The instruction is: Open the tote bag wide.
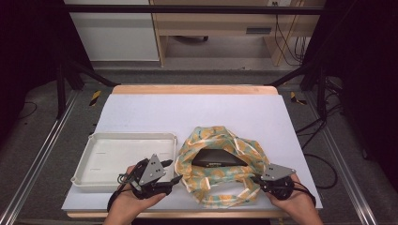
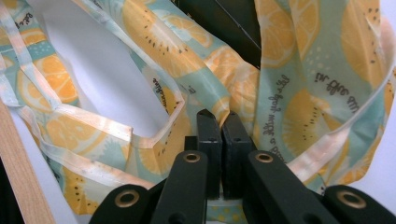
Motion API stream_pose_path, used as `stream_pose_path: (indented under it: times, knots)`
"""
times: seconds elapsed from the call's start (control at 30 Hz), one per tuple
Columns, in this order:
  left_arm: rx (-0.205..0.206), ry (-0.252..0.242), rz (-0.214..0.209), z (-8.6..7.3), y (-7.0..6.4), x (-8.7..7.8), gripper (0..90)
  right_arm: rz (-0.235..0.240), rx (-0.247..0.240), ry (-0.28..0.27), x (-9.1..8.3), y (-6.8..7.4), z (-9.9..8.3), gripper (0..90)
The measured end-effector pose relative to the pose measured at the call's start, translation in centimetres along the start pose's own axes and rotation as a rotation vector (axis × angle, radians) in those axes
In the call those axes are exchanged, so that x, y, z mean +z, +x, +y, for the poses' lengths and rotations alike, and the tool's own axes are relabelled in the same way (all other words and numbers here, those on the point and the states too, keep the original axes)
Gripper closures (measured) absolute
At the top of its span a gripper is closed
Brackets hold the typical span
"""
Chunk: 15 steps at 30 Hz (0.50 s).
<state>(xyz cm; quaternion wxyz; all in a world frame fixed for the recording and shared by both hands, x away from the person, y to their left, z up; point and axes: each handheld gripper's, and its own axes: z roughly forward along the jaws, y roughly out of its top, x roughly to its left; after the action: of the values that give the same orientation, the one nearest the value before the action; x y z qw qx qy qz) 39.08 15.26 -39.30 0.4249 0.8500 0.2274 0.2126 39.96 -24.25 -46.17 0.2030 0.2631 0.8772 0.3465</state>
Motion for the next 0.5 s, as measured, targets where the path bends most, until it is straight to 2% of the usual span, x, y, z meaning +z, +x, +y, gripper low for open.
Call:
stream_pose_path:
  times: [0.07, 0.17, 0.23, 0.37, 0.5]
  knots:
    - [0.001, 0.016, 0.016, 0.8, 0.4, 0.5, 42.4, 0.001, -0.004, 0.001, 0.1, 0.0, 0.0, 88.9]
    - [0.034, 0.053, 0.021, 2.4, 0.9, 2.0, 41.3, 0.005, -0.011, -0.003, 0.1, 0.2, 0.1, 88.7]
    - [0.057, 0.079, 0.02, 3.6, 1.3, 3.5, 40.9, 0.008, -0.014, -0.009, 0.1, 0.2, 0.2, 88.6]
    - [0.069, 0.099, 0.009, 5.2, 1.5, 6.1, 40.1, 0.015, -0.014, -0.013, 0.1, 0.3, 0.2, 88.2]
    - [0.121, 0.147, 0.001, 6.4, 1.2, 8.8, 39.8, 0.016, -0.018, -0.014, 0.1, 0.4, 0.2, 87.9]
